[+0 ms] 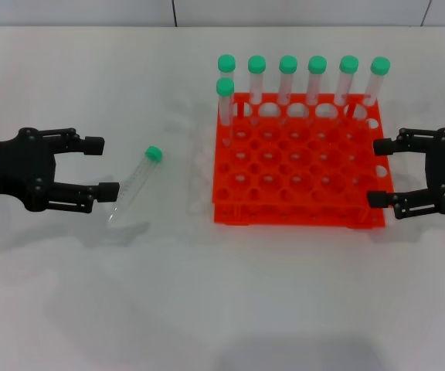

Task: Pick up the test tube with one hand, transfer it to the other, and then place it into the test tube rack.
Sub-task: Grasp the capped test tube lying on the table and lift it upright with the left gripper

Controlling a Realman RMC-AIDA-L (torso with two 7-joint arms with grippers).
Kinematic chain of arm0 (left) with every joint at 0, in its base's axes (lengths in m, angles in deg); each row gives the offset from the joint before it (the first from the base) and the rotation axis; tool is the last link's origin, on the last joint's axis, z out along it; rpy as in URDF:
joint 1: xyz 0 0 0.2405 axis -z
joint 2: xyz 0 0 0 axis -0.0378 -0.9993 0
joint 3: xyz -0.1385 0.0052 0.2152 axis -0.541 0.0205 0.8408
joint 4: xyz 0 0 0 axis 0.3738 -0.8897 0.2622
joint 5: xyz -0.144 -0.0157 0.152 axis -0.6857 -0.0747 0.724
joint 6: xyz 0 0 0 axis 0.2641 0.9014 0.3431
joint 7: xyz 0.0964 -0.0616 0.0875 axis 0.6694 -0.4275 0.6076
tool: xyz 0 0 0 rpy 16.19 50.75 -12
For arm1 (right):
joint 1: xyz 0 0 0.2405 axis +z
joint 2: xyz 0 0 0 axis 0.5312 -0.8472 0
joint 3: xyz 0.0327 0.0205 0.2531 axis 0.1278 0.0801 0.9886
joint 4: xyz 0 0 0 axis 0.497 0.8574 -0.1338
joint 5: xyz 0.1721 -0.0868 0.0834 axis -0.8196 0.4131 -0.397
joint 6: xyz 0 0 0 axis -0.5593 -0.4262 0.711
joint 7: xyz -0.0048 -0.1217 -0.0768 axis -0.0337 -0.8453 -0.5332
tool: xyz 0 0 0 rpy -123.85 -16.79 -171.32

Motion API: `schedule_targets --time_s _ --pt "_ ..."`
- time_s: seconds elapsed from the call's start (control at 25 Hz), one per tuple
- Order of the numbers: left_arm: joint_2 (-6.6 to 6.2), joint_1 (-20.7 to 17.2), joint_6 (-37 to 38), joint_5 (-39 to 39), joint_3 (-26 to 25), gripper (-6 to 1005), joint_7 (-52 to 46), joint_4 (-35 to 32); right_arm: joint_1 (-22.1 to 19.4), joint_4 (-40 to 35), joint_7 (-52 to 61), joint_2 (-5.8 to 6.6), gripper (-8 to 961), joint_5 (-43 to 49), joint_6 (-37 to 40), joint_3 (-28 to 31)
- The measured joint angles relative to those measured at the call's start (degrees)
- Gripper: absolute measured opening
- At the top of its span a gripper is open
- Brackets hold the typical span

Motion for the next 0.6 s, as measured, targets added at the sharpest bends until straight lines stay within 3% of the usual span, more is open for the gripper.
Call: schedule_targets --time_s 0.6 --pt "0.18 0.40 0.41 0.58 0.04 874 -5.09 -1.74 -0.51 -0.16 -1.11 -0.39 869 -0.38 -0.17 0.23"
